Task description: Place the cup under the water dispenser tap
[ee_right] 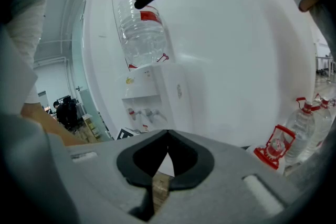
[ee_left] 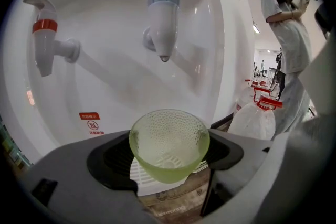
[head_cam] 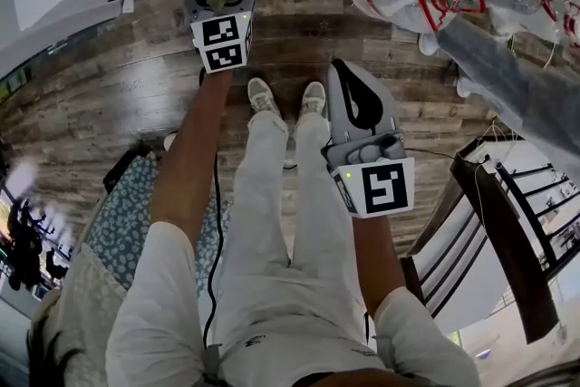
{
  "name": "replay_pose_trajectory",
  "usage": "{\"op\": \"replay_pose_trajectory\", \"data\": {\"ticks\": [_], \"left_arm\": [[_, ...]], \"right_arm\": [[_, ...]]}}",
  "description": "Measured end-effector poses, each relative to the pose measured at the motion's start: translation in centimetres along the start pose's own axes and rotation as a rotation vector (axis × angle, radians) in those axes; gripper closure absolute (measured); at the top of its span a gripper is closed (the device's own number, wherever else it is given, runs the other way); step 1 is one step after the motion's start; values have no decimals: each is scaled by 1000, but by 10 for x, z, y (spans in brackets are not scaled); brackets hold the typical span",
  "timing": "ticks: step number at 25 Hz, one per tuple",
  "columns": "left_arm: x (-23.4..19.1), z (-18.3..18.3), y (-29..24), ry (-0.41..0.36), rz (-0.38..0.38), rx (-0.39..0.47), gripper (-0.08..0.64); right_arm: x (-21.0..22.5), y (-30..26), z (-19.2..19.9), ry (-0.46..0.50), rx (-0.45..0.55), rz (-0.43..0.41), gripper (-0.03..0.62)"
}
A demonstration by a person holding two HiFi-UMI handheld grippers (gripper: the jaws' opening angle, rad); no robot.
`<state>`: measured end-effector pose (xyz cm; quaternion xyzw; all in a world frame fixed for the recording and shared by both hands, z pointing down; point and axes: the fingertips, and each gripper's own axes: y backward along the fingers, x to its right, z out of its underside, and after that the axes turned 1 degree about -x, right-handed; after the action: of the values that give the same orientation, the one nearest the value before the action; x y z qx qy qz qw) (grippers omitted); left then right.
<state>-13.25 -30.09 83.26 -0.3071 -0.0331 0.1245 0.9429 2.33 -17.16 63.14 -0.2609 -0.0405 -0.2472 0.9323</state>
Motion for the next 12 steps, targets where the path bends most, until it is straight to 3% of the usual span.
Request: {"op": "replay_pose_trajectory", "data": {"ticks": [12], "left_arm": [[0, 3, -13, -13, 8, 9, 178]], "right_arm": [[5, 1, 6, 8, -14, 2, 592]]}}
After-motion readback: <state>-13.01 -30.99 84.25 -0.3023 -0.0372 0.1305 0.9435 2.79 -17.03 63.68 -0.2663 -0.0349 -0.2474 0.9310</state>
